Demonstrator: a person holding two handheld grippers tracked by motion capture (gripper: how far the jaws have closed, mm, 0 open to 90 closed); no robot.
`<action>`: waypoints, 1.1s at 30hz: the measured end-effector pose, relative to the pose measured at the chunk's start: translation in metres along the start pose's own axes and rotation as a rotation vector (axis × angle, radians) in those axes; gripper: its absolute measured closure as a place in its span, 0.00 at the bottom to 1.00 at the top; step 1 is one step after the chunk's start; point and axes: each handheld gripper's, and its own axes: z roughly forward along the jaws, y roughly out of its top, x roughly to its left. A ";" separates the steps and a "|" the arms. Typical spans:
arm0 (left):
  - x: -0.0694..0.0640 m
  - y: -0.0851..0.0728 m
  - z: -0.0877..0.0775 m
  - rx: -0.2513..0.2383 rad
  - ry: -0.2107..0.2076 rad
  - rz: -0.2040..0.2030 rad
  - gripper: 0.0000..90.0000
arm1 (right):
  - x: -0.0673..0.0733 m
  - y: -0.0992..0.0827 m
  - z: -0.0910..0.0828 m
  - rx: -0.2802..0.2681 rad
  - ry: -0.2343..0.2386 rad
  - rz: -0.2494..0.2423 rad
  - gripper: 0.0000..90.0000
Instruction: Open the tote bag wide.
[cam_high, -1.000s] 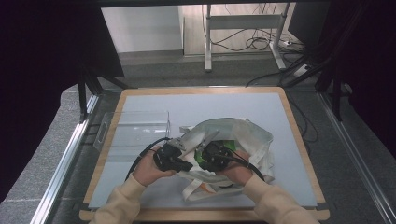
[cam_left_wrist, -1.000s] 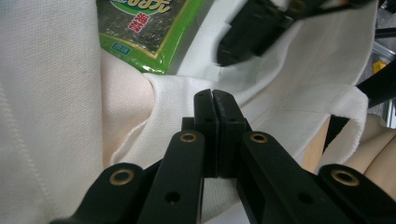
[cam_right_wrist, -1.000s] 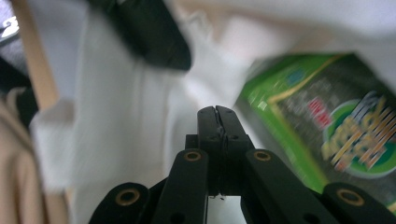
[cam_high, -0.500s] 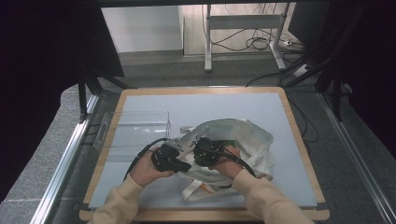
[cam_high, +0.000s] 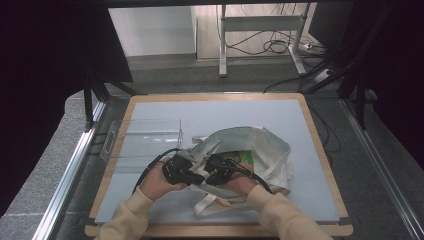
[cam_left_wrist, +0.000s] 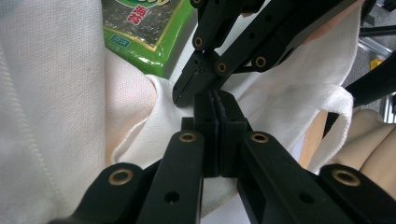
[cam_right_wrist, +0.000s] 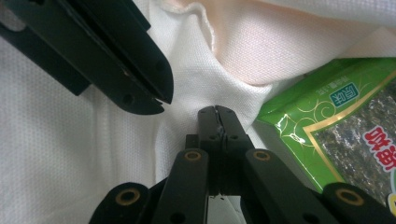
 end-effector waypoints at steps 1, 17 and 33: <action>0.000 0.000 0.000 0.000 0.000 0.000 0.99 | 0.000 0.000 0.000 0.000 0.000 0.000 0.99; 0.000 -0.001 -0.003 -0.011 -0.013 -0.009 0.99 | -0.042 -0.042 -0.084 -0.131 -0.130 0.208 0.99; -0.011 0.003 -0.026 -0.126 0.029 -0.006 0.73 | -0.054 -0.059 -0.097 -0.165 -0.141 0.274 0.79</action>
